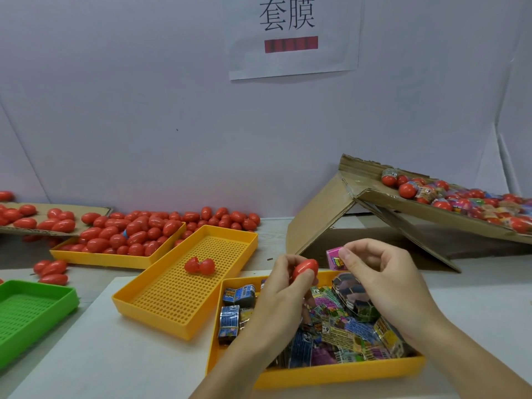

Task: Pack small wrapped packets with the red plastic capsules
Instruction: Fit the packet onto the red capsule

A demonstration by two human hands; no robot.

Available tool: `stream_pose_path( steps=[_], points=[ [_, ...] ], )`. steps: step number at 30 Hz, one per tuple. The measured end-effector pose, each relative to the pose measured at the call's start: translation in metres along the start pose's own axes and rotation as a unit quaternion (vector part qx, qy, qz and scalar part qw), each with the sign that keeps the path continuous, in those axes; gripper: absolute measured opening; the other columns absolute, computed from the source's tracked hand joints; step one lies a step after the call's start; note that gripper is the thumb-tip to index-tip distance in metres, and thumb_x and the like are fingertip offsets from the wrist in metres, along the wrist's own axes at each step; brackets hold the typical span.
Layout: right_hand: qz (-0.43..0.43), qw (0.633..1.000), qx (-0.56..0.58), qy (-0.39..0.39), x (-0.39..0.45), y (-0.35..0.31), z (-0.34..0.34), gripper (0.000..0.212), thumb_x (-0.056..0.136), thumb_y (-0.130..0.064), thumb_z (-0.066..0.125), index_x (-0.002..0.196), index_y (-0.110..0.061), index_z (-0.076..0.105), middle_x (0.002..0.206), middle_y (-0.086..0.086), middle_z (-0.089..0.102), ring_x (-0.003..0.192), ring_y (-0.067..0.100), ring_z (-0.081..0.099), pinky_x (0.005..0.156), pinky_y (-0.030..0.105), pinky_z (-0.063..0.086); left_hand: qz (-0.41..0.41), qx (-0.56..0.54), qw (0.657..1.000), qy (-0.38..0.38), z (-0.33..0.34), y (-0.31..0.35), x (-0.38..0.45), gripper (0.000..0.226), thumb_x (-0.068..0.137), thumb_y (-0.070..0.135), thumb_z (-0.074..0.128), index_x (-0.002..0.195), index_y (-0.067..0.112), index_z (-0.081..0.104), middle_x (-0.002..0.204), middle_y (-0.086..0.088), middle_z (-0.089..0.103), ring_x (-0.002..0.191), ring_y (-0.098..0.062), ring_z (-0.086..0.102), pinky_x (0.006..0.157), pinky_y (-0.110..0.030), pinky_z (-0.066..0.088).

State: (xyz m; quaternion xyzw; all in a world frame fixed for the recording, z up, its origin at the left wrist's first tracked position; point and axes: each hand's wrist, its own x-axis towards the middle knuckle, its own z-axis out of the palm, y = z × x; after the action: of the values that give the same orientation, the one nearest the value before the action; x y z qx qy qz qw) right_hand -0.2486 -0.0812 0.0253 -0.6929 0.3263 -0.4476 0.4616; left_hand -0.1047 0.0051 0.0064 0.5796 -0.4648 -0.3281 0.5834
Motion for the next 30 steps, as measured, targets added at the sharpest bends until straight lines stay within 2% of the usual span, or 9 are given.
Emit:
stream_pose_path(
  steps=[4, 6, 8, 13, 16, 18, 21, 26, 30],
  points=[
    [-0.033, 0.999, -0.025, -0.03, 0.0003, 0.0015, 0.0003, 0.012, 0.091, -0.027, 0.067, 0.084, -0.034, 0.073, 0.081, -0.006, 0.074, 0.072, 0.016, 0.072, 0.063, 0.039, 0.063, 0.014, 0.011, 1.0, 0.003, -0.0005, 0.0006, -0.0002, 0.01, 0.101, 0.025, 0.054, 0.11, 0.02, 0.057, 0.099, -0.009, 0.062, 0.067, -0.008, 0.058, 0.054, -0.025, 0.049],
    [-0.048, 0.997, -0.03, -0.049, 0.0007, 0.001, 0.0005, 0.018, 0.09, -0.028, 0.067, 0.085, -0.044, 0.071, 0.083, -0.01, 0.075, 0.077, 0.009, 0.071, 0.067, 0.034, 0.06, 0.019, 0.008, 1.0, 0.002, -0.0012, 0.0006, 0.0, 0.009, 0.101, 0.024, 0.055, 0.108, 0.02, 0.058, 0.099, -0.009, 0.062, 0.067, -0.007, 0.058, 0.054, -0.025, 0.049],
    [-0.056, 0.996, -0.029, -0.063, 0.0003, -0.0001, 0.0008, 0.019, 0.089, -0.029, 0.067, 0.085, -0.047, 0.07, 0.084, -0.011, 0.075, 0.077, 0.006, 0.07, 0.068, 0.031, 0.057, 0.025, 0.016, 1.0, 0.0, -0.0012, 0.0003, -0.0003, 0.008, 0.1, 0.024, 0.055, 0.107, 0.022, 0.059, 0.099, -0.01, 0.062, 0.067, -0.007, 0.058, 0.054, -0.024, 0.049],
    [-0.058, 0.997, -0.016, -0.057, -0.0002, -0.0002, 0.0015, 0.008, 0.087, -0.031, 0.067, 0.082, -0.033, 0.073, 0.081, -0.009, 0.075, 0.076, 0.007, 0.07, 0.068, 0.031, 0.055, 0.031, 0.024, 0.999, -0.01, -0.0014, 0.0, -0.0011, 0.01, 0.1, 0.021, 0.057, 0.109, 0.023, 0.059, 0.101, -0.012, 0.063, 0.066, -0.006, 0.058, 0.056, -0.025, 0.049],
    [-0.059, 0.996, -0.012, -0.06, -0.0004, -0.0002, 0.0018, 0.006, 0.088, -0.028, 0.068, 0.085, -0.029, 0.073, 0.082, -0.008, 0.075, 0.076, 0.006, 0.07, 0.068, 0.028, 0.053, 0.03, 0.013, 0.999, -0.004, -0.002, 0.0003, -0.0014, 0.022, 0.095, 0.022, 0.063, 0.114, 0.025, 0.052, 0.106, -0.012, 0.066, 0.063, -0.005, 0.058, 0.059, -0.021, 0.048],
    [-0.06, 0.996, -0.015, -0.066, -0.0006, 0.0, 0.0022, 0.006, 0.089, -0.025, 0.068, 0.087, -0.029, 0.073, 0.084, -0.01, 0.075, 0.077, 0.004, 0.07, 0.068, 0.026, 0.051, 0.028, 0.007, 1.0, -0.004, -0.0024, 0.0016, -0.0022, 0.031, 0.091, 0.028, 0.067, 0.115, 0.025, 0.047, 0.107, -0.011, 0.066, 0.062, -0.005, 0.059, 0.063, -0.02, 0.048],
    [-0.061, 0.996, -0.009, -0.07, -0.0006, -0.0004, 0.0024, 0.007, 0.088, -0.022, 0.071, 0.088, -0.029, 0.072, 0.087, -0.01, 0.075, 0.078, 0.004, 0.07, 0.068, 0.024, 0.052, 0.029, 0.003, 1.0, -0.007, -0.0029, 0.0037, -0.004, 0.043, 0.077, 0.042, 0.069, 0.11, 0.024, 0.049, 0.107, -0.009, 0.064, 0.066, -0.007, 0.058, 0.064, -0.021, 0.048],
    [-0.078, 0.993, 0.012, -0.084, -0.0019, -0.0021, 0.0014, 0.014, 0.085, -0.013, 0.074, 0.09, -0.026, 0.072, 0.087, -0.007, 0.076, 0.082, 0.006, 0.072, 0.063, 0.016, 0.055, 0.049, 0.0, 0.999, -0.014, -0.004, 0.0048, -0.005, 0.04, 0.075, 0.044, 0.07, 0.105, 0.023, 0.054, 0.099, -0.004, 0.062, 0.068, -0.006, 0.058, 0.066, -0.021, 0.05],
    [-0.081, 0.993, 0.027, -0.085, -0.0018, -0.0026, 0.0008, 0.018, 0.083, -0.009, 0.075, 0.094, -0.023, 0.072, 0.089, -0.006, 0.076, 0.084, 0.007, 0.072, 0.062, 0.016, 0.054, 0.068, -0.02, 0.997, -0.022, -0.0051, 0.0064, -0.0042, 0.037, 0.079, 0.038, 0.071, 0.107, 0.019, 0.056, 0.091, -0.002, 0.064, 0.064, -0.009, 0.059, 0.065, -0.028, 0.054]
  ],
)
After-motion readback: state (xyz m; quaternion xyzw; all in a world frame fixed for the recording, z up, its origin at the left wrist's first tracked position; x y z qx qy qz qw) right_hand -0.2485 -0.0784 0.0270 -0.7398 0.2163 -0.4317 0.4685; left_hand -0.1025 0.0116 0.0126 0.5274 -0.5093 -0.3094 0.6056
